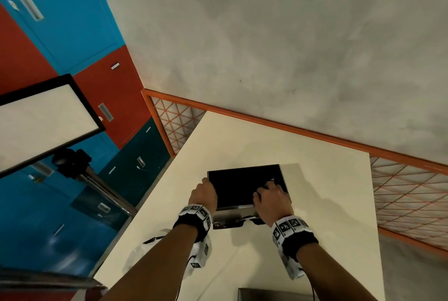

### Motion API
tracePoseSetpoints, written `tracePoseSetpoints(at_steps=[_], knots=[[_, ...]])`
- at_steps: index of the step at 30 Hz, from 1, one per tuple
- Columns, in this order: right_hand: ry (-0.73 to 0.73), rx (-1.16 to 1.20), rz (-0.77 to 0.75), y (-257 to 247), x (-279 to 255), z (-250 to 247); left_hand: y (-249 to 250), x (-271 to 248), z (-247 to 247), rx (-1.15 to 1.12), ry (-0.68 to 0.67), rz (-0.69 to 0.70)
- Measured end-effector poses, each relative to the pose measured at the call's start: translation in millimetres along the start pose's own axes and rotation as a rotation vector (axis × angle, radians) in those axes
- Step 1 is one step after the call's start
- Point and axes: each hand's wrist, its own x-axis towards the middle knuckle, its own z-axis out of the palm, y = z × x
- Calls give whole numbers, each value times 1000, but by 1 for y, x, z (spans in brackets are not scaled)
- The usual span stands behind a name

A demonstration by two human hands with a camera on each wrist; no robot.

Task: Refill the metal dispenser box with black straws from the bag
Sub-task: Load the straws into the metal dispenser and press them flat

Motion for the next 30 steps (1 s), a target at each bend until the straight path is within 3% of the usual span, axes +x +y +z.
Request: tracePoseSetpoints(at_steps=[2,7,10,12,15,18,23,27,30], knots=[[-25,-10,-93,1,-1,3,-1,5,-2,9,-2,14],[-62,-56,-146,-3,-3,7,-2,9,-2,31,2,22],[-2,-44,-353,-19,-12,14,-2,9,-1,57,2,16],[-46,-14,-428,-29,-16,17,-3,11,-1,79,-5,17],[-101,56,-341,-29,-9,15,-3,13,0,86,-11,5],[-118,58,-346,-28,-1,12,-3,13,0,83,-6,-1],[28,48,-340,-24,15,9,-3,13,0,83,-11,1],[-150,-18,-200,-21,23,14,-3,11,0,85,-13,3],[-191,-56,-213,-24,19,18,-2,11,-1,76,-16,-11]])
